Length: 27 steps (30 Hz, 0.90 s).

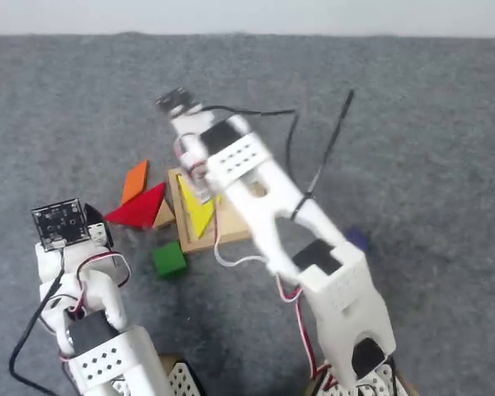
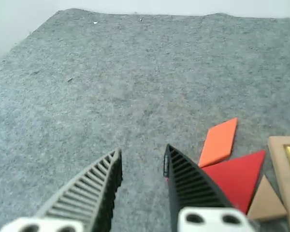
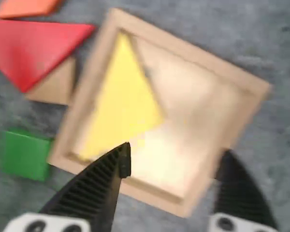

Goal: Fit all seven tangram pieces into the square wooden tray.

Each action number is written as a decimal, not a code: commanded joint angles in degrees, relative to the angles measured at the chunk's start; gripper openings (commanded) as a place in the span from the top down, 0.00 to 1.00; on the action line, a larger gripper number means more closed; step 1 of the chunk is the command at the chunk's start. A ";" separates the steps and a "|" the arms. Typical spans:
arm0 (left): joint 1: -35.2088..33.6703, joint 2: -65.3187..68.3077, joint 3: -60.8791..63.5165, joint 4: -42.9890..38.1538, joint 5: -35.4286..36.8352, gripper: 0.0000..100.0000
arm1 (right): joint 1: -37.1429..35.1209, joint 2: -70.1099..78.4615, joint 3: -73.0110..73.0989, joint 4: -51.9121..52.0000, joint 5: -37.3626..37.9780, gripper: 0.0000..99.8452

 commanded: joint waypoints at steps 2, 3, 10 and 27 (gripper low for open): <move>-0.18 -2.11 -0.13 0.26 0.53 0.86 | 3.38 -0.92 4.22 1.01 22.33 0.98; -0.18 -2.29 -0.13 0.26 0.53 0.86 | 3.30 0.04 5.63 0.31 23.82 0.97; -0.09 -2.29 -0.13 0.79 0.53 0.86 | 0.04 3.30 7.82 -9.27 22.15 0.98; -0.18 -2.29 -0.13 0.70 0.44 0.86 | 0.22 -5.32 7.74 -3.12 15.82 0.98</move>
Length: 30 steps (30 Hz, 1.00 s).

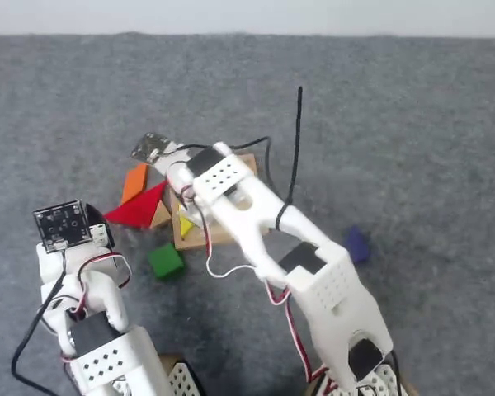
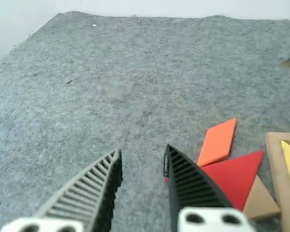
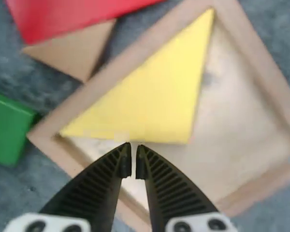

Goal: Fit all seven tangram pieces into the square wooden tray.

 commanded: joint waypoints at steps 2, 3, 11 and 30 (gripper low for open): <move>-0.44 -0.97 -0.75 0.53 0.44 0.86 | 6.46 -14.02 -0.53 9.45 -4.40 0.97; -0.44 -1.05 -0.75 0.53 0.44 0.86 | 7.87 -16.04 -0.44 10.95 -6.77 0.95; -0.35 -1.05 -0.84 0.62 0.62 0.86 | 15.87 -14.37 9.58 4.35 -10.64 0.76; 1.67 -0.97 -0.75 0.79 0.35 0.86 | 13.58 -6.55 6.51 -0.66 -19.25 0.78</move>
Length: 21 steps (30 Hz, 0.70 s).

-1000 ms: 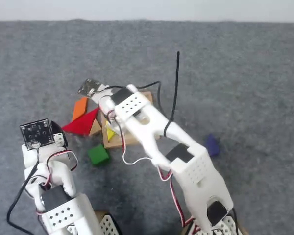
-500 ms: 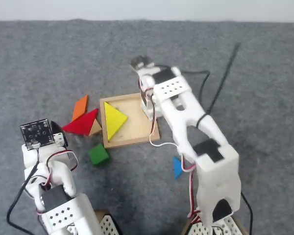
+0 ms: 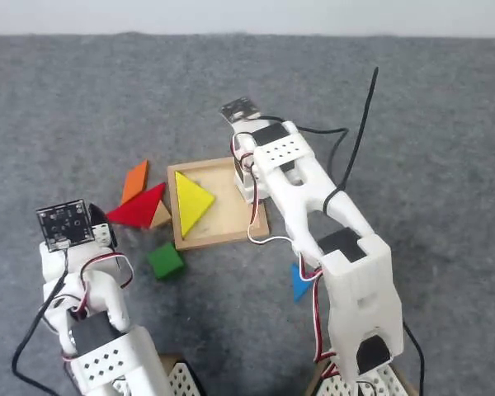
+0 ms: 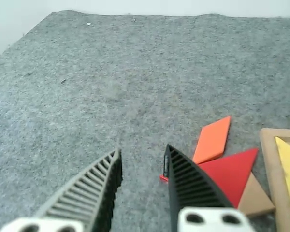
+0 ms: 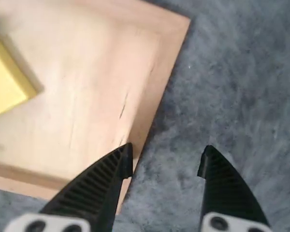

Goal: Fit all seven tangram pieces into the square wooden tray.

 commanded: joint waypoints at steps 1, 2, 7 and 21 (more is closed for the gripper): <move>0.62 -0.88 -0.75 0.26 0.26 0.86 | -2.42 -1.54 -3.25 0.66 -3.52 0.78; 0.62 -0.88 -0.75 0.26 0.26 0.86 | -2.95 -1.36 -3.34 0.31 -3.87 0.78; 0.53 -0.88 -0.75 0.26 0.26 0.86 | -1.98 0.66 -3.34 -2.42 -5.54 0.78; 0.44 -0.79 -0.84 0.26 0.26 0.86 | 3.82 2.33 -3.34 8.13 -5.19 0.98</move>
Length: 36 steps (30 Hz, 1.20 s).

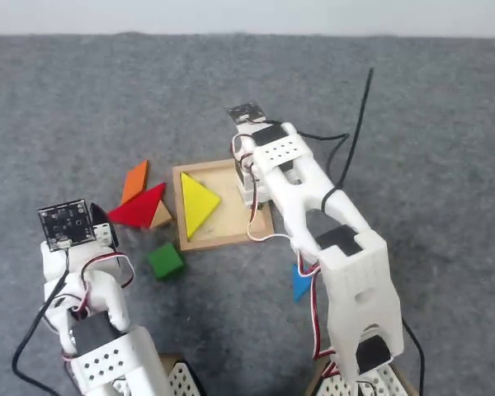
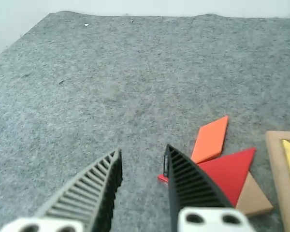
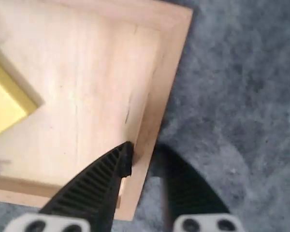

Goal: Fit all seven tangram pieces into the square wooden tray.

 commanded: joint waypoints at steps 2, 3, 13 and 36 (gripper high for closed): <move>0.09 -0.70 -1.27 1.32 0.26 0.86 | 4.35 -0.57 -1.67 6.11 -0.09 0.99; 0.18 -0.88 -1.45 1.76 0.26 0.86 | 4.97 -0.75 -1.49 6.29 -0.09 0.99; 2.64 -0.44 -7.16 6.42 0.35 0.86 | 5.32 -1.71 -1.32 11.56 -8.26 0.99; 9.58 57.67 -37.93 4.75 -18.02 0.84 | 3.91 -31.60 25.76 -1.01 -2.20 0.72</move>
